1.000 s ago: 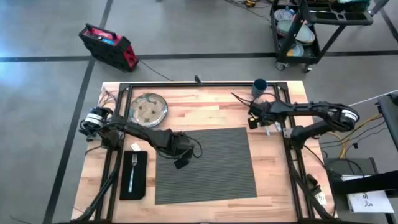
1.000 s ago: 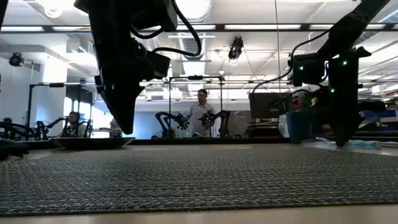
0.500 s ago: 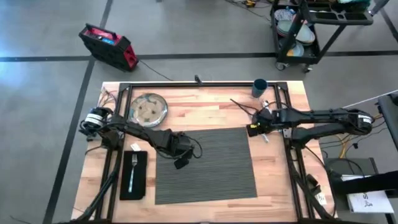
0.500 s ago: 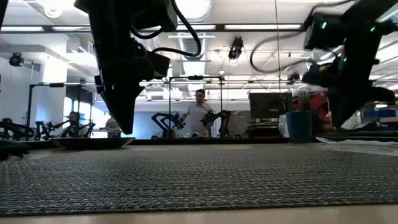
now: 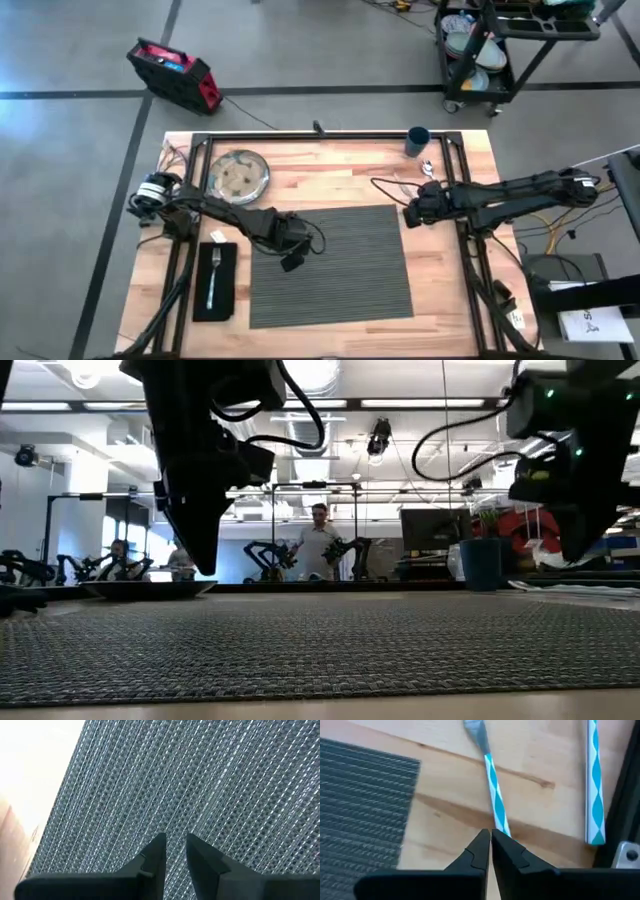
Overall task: Set table place
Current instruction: Put the white and blue patterned knife on the dark blue table mat
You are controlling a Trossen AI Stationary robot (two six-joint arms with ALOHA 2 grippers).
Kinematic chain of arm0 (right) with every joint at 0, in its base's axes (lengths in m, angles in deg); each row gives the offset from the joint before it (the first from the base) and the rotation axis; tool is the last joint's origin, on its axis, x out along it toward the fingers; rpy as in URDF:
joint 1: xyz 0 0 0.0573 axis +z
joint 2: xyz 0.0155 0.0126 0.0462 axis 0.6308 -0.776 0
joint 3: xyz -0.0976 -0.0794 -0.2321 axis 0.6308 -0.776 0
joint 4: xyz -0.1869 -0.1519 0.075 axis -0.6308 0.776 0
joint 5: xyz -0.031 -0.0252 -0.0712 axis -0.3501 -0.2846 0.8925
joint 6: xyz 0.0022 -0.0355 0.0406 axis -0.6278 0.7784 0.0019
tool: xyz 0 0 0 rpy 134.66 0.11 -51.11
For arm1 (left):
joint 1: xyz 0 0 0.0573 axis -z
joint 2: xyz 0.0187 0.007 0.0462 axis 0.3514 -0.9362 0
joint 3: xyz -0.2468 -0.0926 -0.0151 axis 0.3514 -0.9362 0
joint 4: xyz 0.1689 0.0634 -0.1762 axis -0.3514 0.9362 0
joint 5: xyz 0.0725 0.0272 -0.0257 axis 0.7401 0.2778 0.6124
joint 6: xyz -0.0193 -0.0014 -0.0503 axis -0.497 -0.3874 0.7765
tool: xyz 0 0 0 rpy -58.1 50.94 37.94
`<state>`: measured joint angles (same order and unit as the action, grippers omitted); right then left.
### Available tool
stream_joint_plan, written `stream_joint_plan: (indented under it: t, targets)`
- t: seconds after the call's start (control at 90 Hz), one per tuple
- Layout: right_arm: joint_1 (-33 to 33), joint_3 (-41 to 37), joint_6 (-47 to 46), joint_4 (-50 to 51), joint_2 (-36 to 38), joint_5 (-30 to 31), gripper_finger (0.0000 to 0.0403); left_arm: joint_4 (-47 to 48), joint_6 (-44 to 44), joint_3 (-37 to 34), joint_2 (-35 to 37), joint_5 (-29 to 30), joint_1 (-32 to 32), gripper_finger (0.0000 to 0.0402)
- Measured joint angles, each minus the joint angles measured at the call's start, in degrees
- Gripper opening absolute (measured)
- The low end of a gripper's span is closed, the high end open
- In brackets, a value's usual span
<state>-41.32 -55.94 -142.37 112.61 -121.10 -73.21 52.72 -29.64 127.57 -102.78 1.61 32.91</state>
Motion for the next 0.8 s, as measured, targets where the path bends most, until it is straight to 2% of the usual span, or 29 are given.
stream_joint_plan:
  t: [0.089, 0.344, 0.456, 0.656, 0.8]
  targets:
    - [-2.89, -0.4, 3.46, -3.23, -0.84, -0.03, 0.0038, -0.06, 0.44, 0.0, 0.0, -1.03, 0.06, 0.0059]
    - [-11.15, -1.23, 11.78, -10.51, -4.28, -0.57, 0.0148, -0.24, 0.92, 0.0, 0.0, -1.49, 1.29, 0.0059]
    - [-13.98, -1.81, 13.51, -11.52, -6.67, -1.95, 0.0176, -0.24, 1.03, 0.0, 0.0, -1.47, 1.64, 0.0059]
    - [-15.68, -3.77, 15.57, -17.82, -11.56, -5.16, 0.0175, -0.22, 1.03, 0.0, 0.0, -1.48, 1.77, 0.0059]
    - [-15.62, -3.7, 15.2, -18.77, -14.71, -5.15, 0.0127, -0.14, 1.03, 0.0, 0.0, -1.47, 1.9, 0.0059]
